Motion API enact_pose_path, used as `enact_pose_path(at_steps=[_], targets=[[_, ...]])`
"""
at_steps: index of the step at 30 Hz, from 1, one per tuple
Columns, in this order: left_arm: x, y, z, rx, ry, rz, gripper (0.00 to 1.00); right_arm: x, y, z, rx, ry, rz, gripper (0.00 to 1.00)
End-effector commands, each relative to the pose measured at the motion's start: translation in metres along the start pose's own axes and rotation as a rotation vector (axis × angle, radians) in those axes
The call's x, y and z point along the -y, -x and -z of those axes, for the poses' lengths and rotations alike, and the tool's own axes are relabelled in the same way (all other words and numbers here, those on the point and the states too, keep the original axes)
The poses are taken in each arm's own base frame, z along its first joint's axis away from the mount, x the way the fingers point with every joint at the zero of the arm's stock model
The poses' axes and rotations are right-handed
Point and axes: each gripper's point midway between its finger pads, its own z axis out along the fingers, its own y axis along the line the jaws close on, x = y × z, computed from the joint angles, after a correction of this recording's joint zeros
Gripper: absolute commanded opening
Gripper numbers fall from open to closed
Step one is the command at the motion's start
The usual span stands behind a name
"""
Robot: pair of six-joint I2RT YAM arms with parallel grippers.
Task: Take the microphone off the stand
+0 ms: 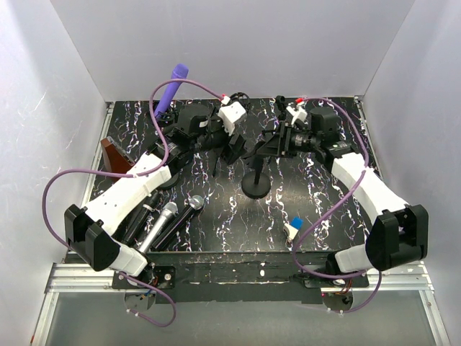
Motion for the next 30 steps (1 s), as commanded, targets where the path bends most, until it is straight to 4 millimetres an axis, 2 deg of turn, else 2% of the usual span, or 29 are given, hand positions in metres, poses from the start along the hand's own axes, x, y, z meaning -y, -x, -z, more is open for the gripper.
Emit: enact_pose_path(at_steps=[1,5,6,7,9,14,18,22,25,27,30], targets=[[-0.005,0.013,0.016,0.042,0.030,-0.013,0.77,0.009,0.045,0.048,0.166,-0.097,0.028,0.29],[-0.008,0.009,0.012,0.038,0.035,0.002,0.78,0.038,0.058,0.090,0.227,-0.166,-0.066,0.25],[-0.009,0.008,0.012,0.037,0.038,0.008,0.77,0.041,0.058,0.094,0.226,-0.166,-0.089,0.24],[-0.008,0.008,0.011,0.038,0.035,0.009,0.77,0.057,0.064,0.109,0.254,-0.193,-0.133,0.24],[-0.010,0.009,0.009,0.038,0.033,0.002,0.78,0.074,0.071,0.125,0.296,-0.217,-0.172,0.23],[-0.018,0.019,0.009,0.047,0.056,-0.035,0.78,0.110,0.115,0.159,0.440,-0.271,-0.193,0.22],[-0.029,0.033,0.018,0.060,0.103,-0.075,0.78,0.120,0.157,0.173,0.514,-0.271,-0.144,0.22],[-0.058,0.047,0.039,0.085,0.254,-0.112,0.80,0.141,0.184,0.178,0.541,-0.288,-0.142,0.23],[-0.097,0.051,0.066,0.077,0.475,-0.075,0.87,0.151,0.191,0.181,0.569,-0.321,-0.089,0.24],[-0.114,0.048,0.079,0.070,0.525,-0.060,0.89,0.158,0.186,0.179,0.567,-0.334,-0.091,0.32],[-0.130,0.045,0.095,0.058,0.556,-0.049,0.90,0.174,0.172,0.178,0.549,-0.384,-0.184,0.60]])
